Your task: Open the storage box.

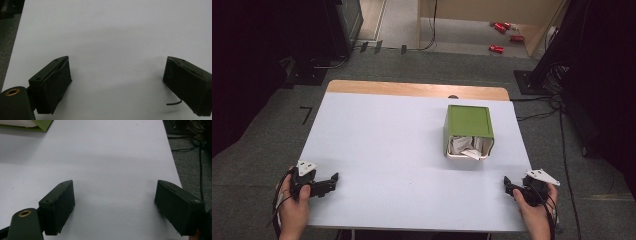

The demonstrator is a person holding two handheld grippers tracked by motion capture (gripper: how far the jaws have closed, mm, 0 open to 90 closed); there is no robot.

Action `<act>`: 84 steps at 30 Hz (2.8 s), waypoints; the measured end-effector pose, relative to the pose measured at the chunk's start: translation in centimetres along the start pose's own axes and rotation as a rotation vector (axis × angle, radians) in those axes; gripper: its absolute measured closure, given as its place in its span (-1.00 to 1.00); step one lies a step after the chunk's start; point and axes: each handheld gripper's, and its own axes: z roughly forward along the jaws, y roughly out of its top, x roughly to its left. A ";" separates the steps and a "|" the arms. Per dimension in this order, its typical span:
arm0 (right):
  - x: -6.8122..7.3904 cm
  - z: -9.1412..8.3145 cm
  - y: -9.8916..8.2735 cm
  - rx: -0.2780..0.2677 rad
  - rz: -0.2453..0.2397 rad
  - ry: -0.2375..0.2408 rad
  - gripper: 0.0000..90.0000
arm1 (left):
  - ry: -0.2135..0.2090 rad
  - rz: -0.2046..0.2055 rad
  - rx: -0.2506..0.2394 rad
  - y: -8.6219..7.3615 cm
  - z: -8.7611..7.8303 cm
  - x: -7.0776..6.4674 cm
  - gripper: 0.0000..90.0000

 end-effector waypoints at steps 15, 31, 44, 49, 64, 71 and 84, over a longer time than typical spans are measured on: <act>0.7 -2.0 2.0 -0.096 0.058 0.028 -0.55 | 0.000 0.000 -0.001 0.0 0.0 0.0 -0.82; 3.3 -3.1 5.0 -0.165 0.042 0.085 -0.52 | 0.000 0.000 -0.001 0.0 0.0 0.0 -0.82; 6.5 -1.2 6.9 -0.179 0.016 0.127 -0.45 | 0.000 0.000 -0.001 0.0 0.0 0.0 -0.82; 7.4 -0.2 7.5 -0.181 0.017 0.098 -0.29 | -0.001 -0.001 -0.001 0.0 0.0 0.0 -0.82; 8.3 2.1 7.7 -0.182 0.036 0.102 0.18 | -0.001 0.001 0.000 0.0 0.0 0.0 -0.82; 8.0 3.5 7.2 -0.173 0.079 0.092 0.30 | -0.001 0.001 0.000 0.0 0.0 0.0 -0.82; 8.5 4.5 7.2 -0.163 0.075 0.090 0.60 | -0.001 0.001 0.000 0.0 0.0 0.0 -0.82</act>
